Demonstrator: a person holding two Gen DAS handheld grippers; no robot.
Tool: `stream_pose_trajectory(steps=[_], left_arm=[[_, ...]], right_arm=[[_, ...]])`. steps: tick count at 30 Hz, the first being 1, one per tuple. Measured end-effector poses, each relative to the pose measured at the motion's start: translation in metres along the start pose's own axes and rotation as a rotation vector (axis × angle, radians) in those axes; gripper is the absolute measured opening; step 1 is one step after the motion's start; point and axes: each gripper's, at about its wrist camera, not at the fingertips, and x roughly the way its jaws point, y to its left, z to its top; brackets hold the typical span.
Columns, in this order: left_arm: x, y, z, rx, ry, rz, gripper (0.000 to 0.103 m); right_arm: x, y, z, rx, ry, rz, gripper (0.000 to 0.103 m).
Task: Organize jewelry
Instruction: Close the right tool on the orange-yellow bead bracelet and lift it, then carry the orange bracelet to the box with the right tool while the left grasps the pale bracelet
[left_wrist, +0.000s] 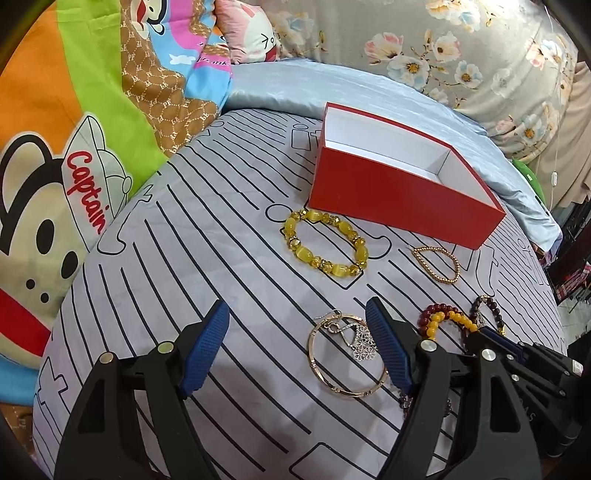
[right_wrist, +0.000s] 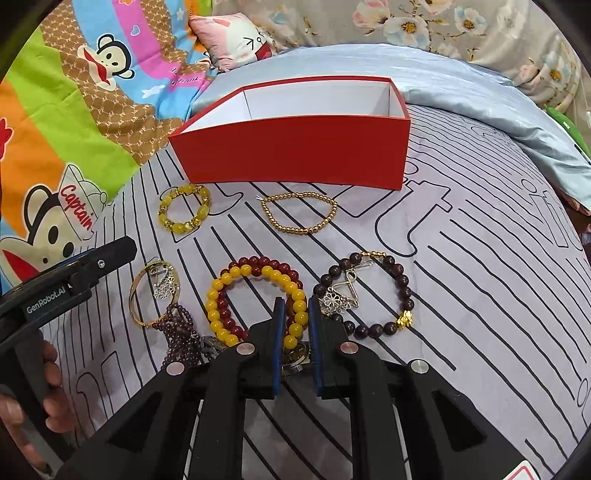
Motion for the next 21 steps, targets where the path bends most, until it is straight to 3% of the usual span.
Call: stream_pose_trajectory(steps=[11, 21], left_arm=[[0.003, 0.0, 0.007, 0.014, 0.003, 0.004, 0.074], [0.051, -0.002, 0.044, 0.014, 0.065, 0.051, 0.07]], right_arm=[[-0.019, -0.005, 0.0, 0.027, -0.048, 0.013, 0.006], [-0.034, -0.009, 0.008, 0.057, -0.072, 0.034, 0.006]])
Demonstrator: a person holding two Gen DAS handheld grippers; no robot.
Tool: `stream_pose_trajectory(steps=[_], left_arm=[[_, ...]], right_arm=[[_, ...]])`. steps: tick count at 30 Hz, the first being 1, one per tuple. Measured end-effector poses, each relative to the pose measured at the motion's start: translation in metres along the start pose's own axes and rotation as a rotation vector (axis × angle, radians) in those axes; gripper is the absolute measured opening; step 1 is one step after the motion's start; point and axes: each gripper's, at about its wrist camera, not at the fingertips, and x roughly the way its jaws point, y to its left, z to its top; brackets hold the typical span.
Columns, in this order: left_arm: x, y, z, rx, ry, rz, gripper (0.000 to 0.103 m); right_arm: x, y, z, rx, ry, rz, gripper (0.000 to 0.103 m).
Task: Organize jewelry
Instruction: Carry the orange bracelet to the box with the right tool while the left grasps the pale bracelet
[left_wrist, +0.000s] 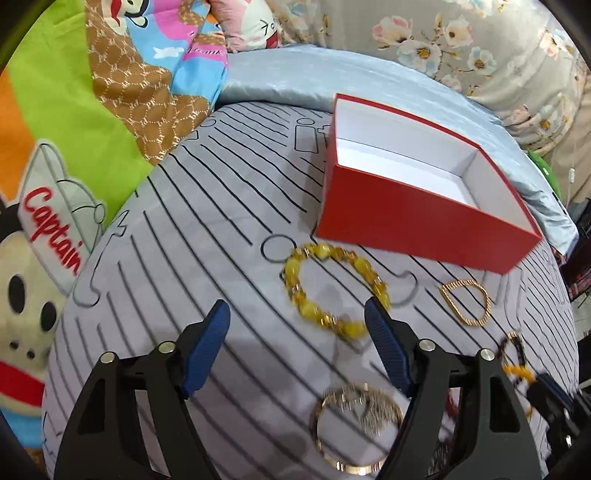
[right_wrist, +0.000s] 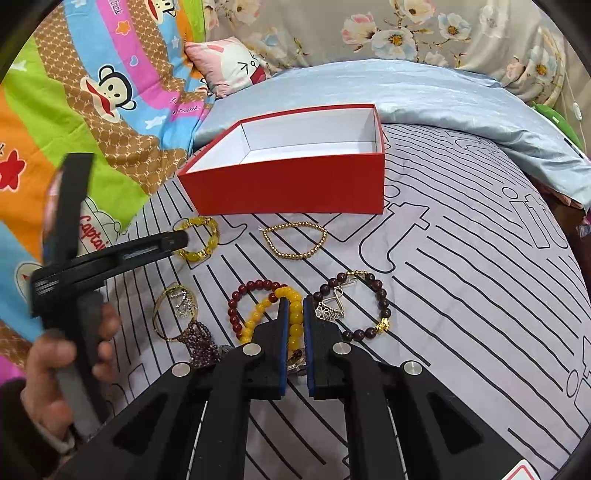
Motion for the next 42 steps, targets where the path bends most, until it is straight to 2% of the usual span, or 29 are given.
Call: stream_pose_trajectory(steps=[1, 5, 6, 7, 9, 15, 21, 25, 29, 31, 35, 40, 42], left_arm=[[0.006, 0.0, 0.003, 0.001, 0.008, 0.008, 0.063], [0.017, -0.002, 0.006, 0.02, 0.01, 0.031, 0.048], [0.017, -0.003, 0.007, 0.029, 0.008, 0.038, 0.038], [0.018, -0.003, 0.008, 0.033, 0.008, 0.037, 0.022], [0.019, -0.001, 0.009, 0.029, 0.016, 0.016, 0.008], [-0.001, -0.002, 0.008, 0.023, 0.0, -0.023, 0.008], [-0.05, -0.015, 0.014, 0.049, -0.043, -0.111, 0.008], [-0.085, -0.033, 0.032, 0.1, -0.095, -0.164, 0.008], [-0.099, -0.045, 0.061, 0.121, -0.13, -0.207, 0.008], [-0.1, -0.052, 0.082, 0.126, -0.146, -0.231, 0.008], [-0.093, -0.067, 0.112, 0.153, -0.19, -0.222, 0.008], [-0.053, -0.081, 0.148, 0.153, -0.167, -0.21, 0.008], [-0.038, -0.083, 0.153, 0.151, -0.152, -0.213, 0.008]], right_arm=[[-0.001, 0.0, 0.001, 0.001, -0.002, -0.001, 0.006], [-0.004, -0.001, 0.003, 0.004, -0.004, -0.002, 0.006], [-0.005, -0.001, 0.003, 0.007, -0.004, 0.001, 0.006], [-0.005, -0.001, 0.004, 0.009, -0.005, 0.002, 0.006], [-0.007, -0.001, 0.005, 0.008, -0.009, 0.004, 0.006], [-0.021, -0.001, 0.014, -0.005, -0.041, 0.005, 0.006], [-0.042, -0.002, 0.04, -0.031, -0.092, 0.016, 0.006], [-0.052, -0.003, 0.07, -0.055, -0.136, 0.019, 0.006], [-0.051, -0.004, 0.106, -0.073, -0.169, 0.027, 0.006], [-0.045, -0.004, 0.124, -0.077, -0.176, 0.031, 0.006], [-0.018, -0.005, 0.164, -0.077, -0.174, 0.035, 0.006], [0.022, -0.014, 0.194, -0.058, -0.15, 0.038, 0.006], [0.039, -0.017, 0.201, -0.059, -0.137, 0.033, 0.006]])
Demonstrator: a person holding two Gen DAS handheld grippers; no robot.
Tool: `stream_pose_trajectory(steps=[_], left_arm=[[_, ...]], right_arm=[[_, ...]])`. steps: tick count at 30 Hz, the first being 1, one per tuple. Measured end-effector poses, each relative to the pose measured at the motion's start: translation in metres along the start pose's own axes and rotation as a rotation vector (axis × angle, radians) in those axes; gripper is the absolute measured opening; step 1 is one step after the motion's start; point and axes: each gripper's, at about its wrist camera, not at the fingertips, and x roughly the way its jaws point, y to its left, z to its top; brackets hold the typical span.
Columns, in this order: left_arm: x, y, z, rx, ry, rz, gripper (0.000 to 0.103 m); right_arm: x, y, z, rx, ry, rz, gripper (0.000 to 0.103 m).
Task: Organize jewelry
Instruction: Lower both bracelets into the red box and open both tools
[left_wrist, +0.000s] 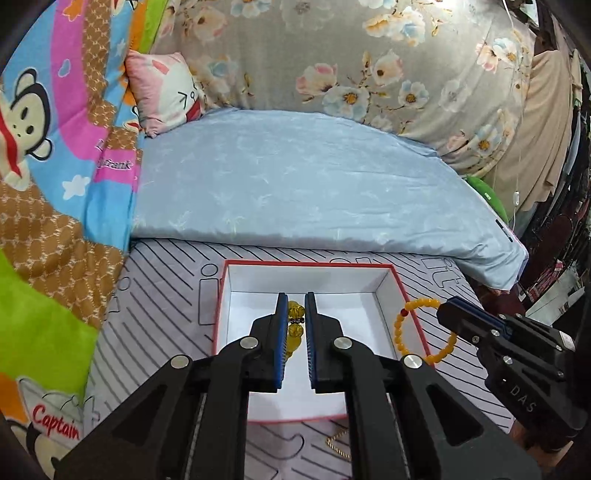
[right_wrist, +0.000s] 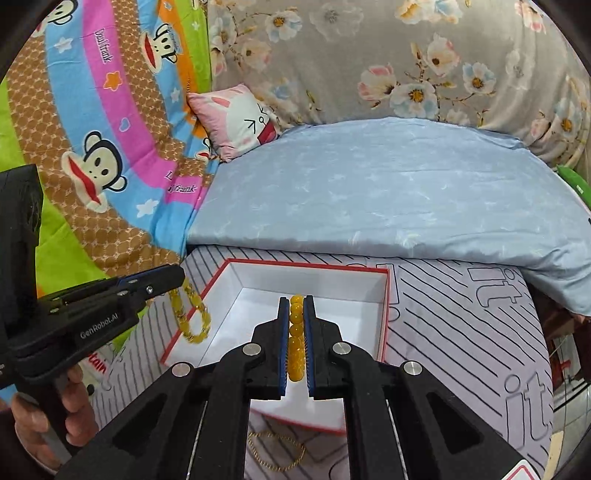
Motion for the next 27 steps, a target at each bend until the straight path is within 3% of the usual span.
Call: stream_pose_trajectory(steps=[5, 11, 14, 15, 17, 18, 19, 27], left_arm=[[0.047, 0.005, 0.001, 0.012, 0.052, 0.031, 0.008], [0.074, 0.008, -0.002, 0.018, 0.077, 0.047, 0.008], [0.08, 0.011, -0.003, 0.016, 0.08, 0.052, 0.009], [0.081, 0.011, -0.003, 0.016, 0.074, 0.054, 0.015], [0.08, 0.013, -0.002, 0.014, 0.063, 0.063, 0.037], [0.078, 0.013, -0.002, 0.01, 0.046, 0.073, 0.055], [0.075, 0.013, -0.002, 0.012, 0.031, 0.081, 0.06], [0.058, 0.004, -0.006, 0.045, 0.01, 0.096, 0.06]], right_arm=[[0.038, -0.006, -0.003, -0.008, 0.05, -0.01, 0.007], [0.063, -0.005, -0.008, -0.022, 0.08, -0.017, 0.007], [0.064, -0.002, -0.009, -0.039, 0.063, -0.041, 0.015], [0.064, -0.002, -0.009, -0.041, 0.059, -0.045, 0.02], [0.063, -0.002, -0.009, -0.039, 0.051, -0.047, 0.029], [0.061, -0.002, -0.009, -0.037, 0.047, -0.049, 0.03], [0.059, -0.002, -0.01, -0.036, 0.045, -0.047, 0.031], [0.037, -0.001, -0.014, -0.035, 0.026, -0.05, 0.031]])
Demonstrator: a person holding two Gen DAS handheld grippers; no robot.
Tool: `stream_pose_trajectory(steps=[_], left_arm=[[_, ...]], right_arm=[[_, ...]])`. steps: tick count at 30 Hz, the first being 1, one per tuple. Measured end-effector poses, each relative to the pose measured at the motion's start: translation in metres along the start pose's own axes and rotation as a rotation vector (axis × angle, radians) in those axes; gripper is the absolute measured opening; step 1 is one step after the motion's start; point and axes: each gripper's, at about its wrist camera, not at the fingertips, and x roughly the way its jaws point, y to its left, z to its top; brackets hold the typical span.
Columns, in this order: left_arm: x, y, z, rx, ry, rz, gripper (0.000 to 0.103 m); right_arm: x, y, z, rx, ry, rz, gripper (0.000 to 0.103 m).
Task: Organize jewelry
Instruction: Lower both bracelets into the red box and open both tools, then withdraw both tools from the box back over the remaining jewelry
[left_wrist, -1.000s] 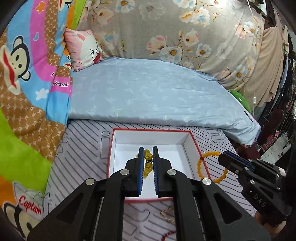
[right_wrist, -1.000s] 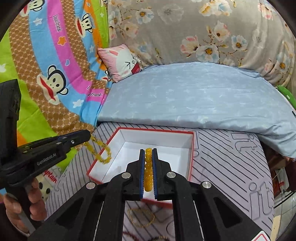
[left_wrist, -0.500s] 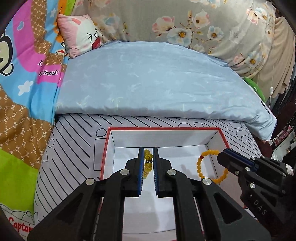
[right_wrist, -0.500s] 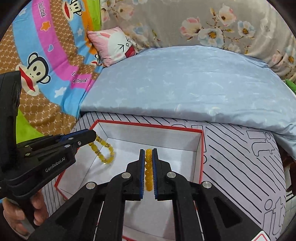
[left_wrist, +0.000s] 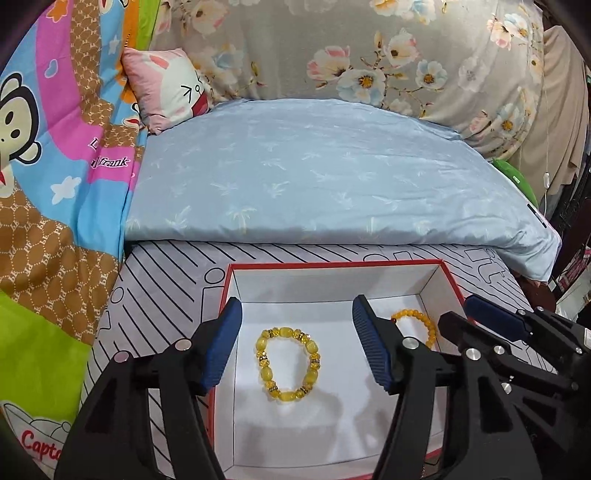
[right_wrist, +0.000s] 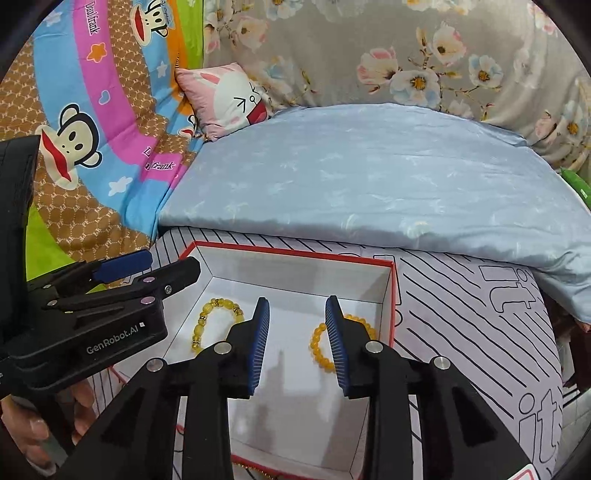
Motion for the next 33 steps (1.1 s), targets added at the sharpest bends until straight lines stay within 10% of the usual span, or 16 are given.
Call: stream_pose_trajectory(steps=[15, 33], left_arm=[[-0.072, 0.0, -0.042, -0.018, -0.011, -0.019, 0.062], [-0.107, 0.021, -0.166, -0.078, 0.107, 0.013, 0.07]], right_arm=[[-0.089, 0.006, -0.07, -0.016, -0.024, -0.014, 0.031], [-0.114, 0.009, -0.187, 0.083, 0.113, 0.04, 0.031]])
